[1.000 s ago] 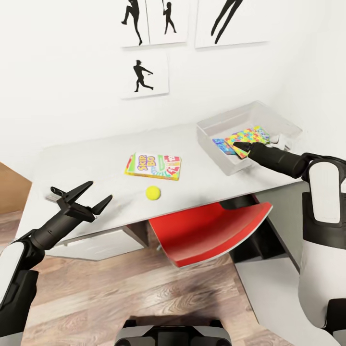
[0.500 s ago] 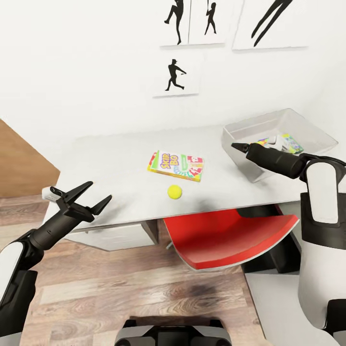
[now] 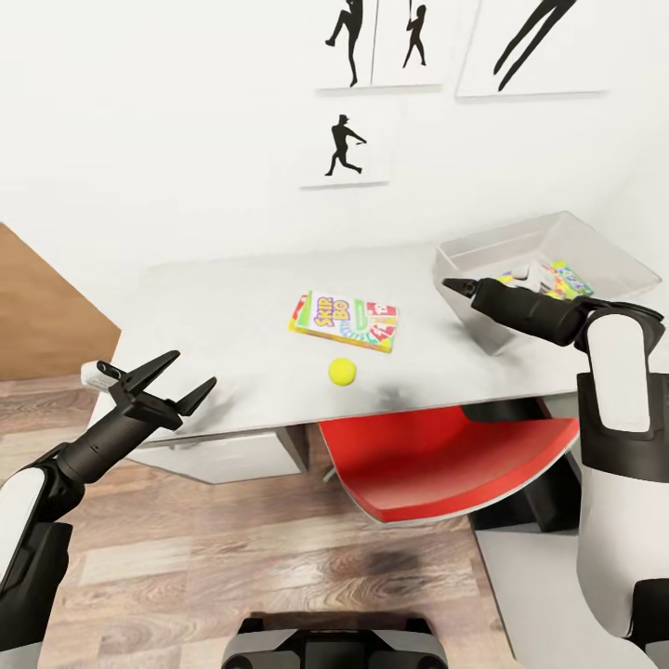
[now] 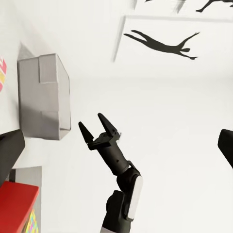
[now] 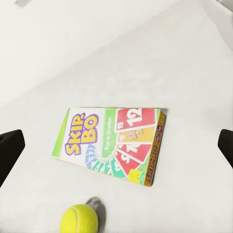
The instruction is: Put all the toys in the child's room - the three board games (two on the bed and one on the table), the two jigsaw puzzles on the table, and the tennis ball on the table - inside the toy box on the table in the child's room.
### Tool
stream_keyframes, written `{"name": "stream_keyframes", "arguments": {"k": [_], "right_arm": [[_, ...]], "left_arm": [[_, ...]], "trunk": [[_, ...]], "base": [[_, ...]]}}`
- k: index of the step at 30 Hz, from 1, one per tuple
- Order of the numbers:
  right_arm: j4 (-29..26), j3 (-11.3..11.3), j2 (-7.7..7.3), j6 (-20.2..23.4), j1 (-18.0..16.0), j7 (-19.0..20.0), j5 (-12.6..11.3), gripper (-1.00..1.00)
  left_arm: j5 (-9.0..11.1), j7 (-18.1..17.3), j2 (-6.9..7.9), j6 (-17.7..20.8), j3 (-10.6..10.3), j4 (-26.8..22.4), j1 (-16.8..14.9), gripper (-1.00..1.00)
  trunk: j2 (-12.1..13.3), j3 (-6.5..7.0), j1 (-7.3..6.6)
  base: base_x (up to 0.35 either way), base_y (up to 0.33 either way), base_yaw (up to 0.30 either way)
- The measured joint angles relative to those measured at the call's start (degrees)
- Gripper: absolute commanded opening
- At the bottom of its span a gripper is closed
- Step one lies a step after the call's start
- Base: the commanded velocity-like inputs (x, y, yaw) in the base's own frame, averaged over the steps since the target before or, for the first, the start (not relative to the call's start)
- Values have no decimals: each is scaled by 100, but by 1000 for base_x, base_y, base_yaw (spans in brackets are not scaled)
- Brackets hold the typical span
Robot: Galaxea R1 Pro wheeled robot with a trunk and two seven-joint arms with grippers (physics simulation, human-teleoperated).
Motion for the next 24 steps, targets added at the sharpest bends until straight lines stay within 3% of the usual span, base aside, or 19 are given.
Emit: {"name": "stream_keyframes", "arguments": {"k": [7,24], "right_arm": [[0,25,-1,0,1,0,0,100],[0,37,7,0,9,-6,1,100]], "left_arm": [[0,-2,0,0,3,0,0,100],[-1,-7,0,0,7,0,0,100]], "trunk": [[0,0,-2],[0,0,-2]], "base": [[157,0,5],[288,55,1]]}}
